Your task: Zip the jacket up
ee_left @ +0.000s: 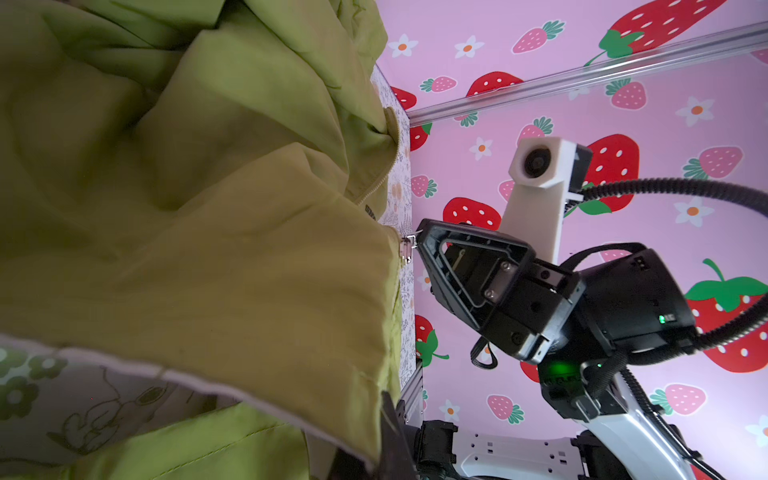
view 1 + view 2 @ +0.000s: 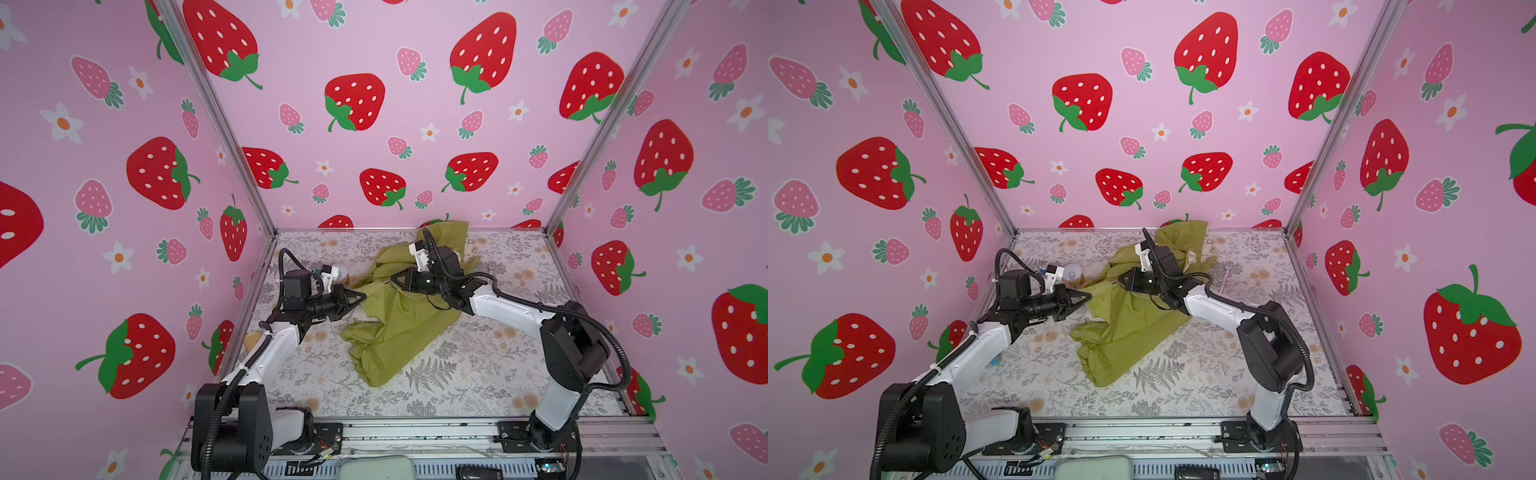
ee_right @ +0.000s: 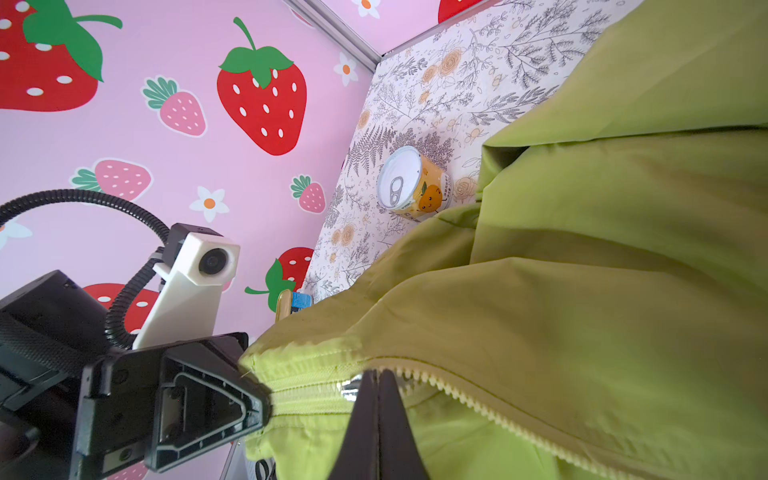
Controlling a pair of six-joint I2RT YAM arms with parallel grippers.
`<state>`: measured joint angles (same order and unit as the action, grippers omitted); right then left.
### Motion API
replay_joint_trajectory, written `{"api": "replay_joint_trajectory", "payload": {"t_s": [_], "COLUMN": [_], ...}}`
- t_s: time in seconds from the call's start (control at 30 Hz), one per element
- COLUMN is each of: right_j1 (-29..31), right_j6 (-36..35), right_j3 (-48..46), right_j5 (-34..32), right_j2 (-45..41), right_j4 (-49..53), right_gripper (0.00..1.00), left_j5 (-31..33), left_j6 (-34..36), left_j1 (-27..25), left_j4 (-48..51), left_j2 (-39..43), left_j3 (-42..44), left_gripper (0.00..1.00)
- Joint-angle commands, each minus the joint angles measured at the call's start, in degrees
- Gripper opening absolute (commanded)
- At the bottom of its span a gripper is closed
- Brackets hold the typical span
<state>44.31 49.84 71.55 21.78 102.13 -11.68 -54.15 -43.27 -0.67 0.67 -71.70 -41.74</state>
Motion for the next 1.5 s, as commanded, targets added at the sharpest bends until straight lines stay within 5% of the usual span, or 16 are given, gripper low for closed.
{"api": "replay_joint_trajectory", "payload": {"t_s": [0.0,1.47], "right_j1": [-1.4,-3.1], "right_j6": [-2.5,-15.8], "right_j3": [2.4,7.1], "right_j5": [-3.6,-16.4], "right_j2": [-0.4,-0.6], "right_j4": [2.1,16.2], "right_gripper": [0.00,0.00], "left_j5": [1.5,22.0], "left_j6": [2.9,14.0], "left_j1": [0.5,0.5], "left_j4": [4.2,22.2], "left_j2": [1.3,6.1], "left_j3": [-2.6,-8.4], "left_gripper": [0.00,0.00]}}
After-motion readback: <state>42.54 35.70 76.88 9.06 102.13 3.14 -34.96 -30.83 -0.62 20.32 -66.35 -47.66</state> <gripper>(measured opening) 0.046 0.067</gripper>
